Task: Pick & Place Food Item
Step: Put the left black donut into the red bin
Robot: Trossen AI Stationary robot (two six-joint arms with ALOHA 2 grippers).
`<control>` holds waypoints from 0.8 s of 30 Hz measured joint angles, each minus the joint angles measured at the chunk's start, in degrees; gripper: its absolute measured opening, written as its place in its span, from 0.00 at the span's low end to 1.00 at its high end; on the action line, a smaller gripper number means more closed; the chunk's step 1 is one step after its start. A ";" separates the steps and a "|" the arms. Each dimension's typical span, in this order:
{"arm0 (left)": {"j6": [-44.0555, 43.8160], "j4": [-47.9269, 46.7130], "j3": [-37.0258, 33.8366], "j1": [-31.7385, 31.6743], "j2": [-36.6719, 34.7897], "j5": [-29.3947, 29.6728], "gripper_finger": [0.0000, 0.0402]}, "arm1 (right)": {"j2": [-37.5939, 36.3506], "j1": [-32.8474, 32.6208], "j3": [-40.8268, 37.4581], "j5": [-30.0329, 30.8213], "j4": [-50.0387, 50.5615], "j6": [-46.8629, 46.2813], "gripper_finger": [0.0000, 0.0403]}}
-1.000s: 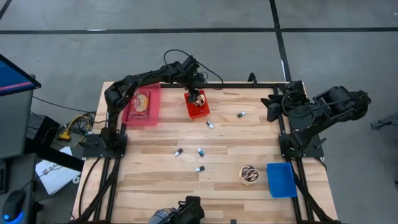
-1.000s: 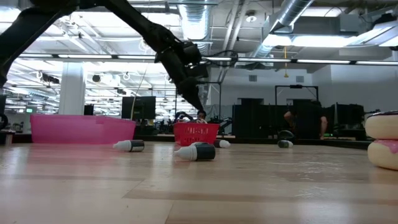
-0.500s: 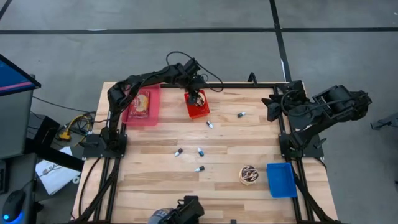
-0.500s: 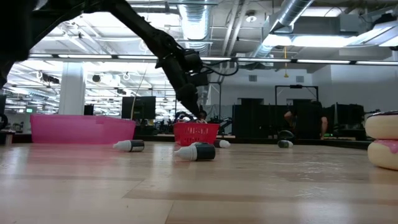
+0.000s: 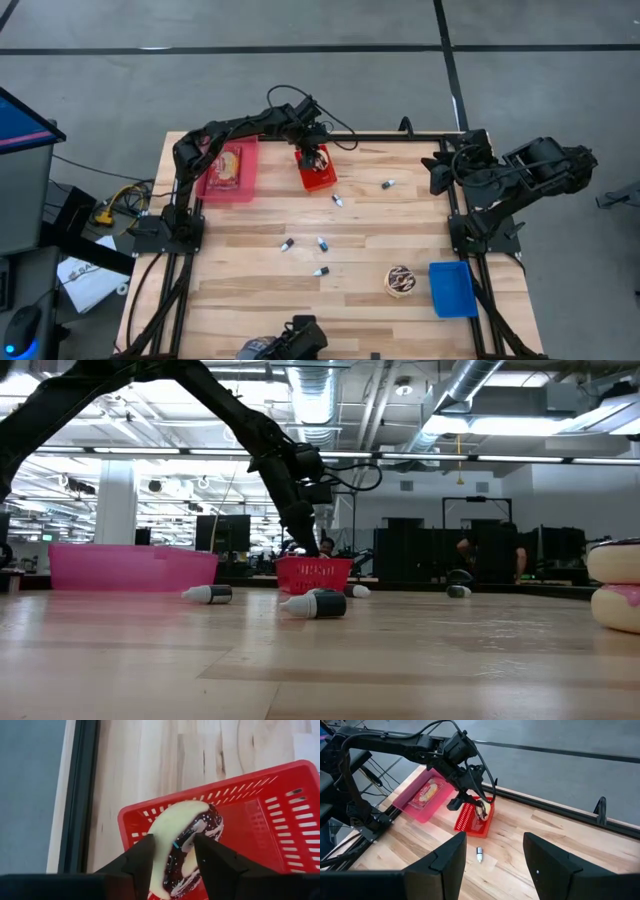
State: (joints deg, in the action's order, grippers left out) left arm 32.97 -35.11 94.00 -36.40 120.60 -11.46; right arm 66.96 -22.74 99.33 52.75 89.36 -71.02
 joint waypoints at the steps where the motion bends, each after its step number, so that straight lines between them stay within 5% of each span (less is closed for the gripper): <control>1: -0.35 0.01 0.00 0.00 0.00 0.04 0.32 | 0.00 -0.01 0.00 0.00 0.00 0.00 0.47; 14: -2.42 -0.31 -0.04 0.33 -1.17 2.81 0.08 | 0.00 -0.02 0.00 0.02 0.14 0.00 0.47; 24: -5.43 -4.64 -0.03 0.44 -4.22 5.63 0.05 | 0.00 -0.04 0.02 1.31 0.20 0.63 0.47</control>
State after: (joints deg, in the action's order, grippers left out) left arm 27.54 -39.76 93.97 -35.96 116.38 -5.83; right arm 66.96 -22.78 99.35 54.06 89.56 -70.39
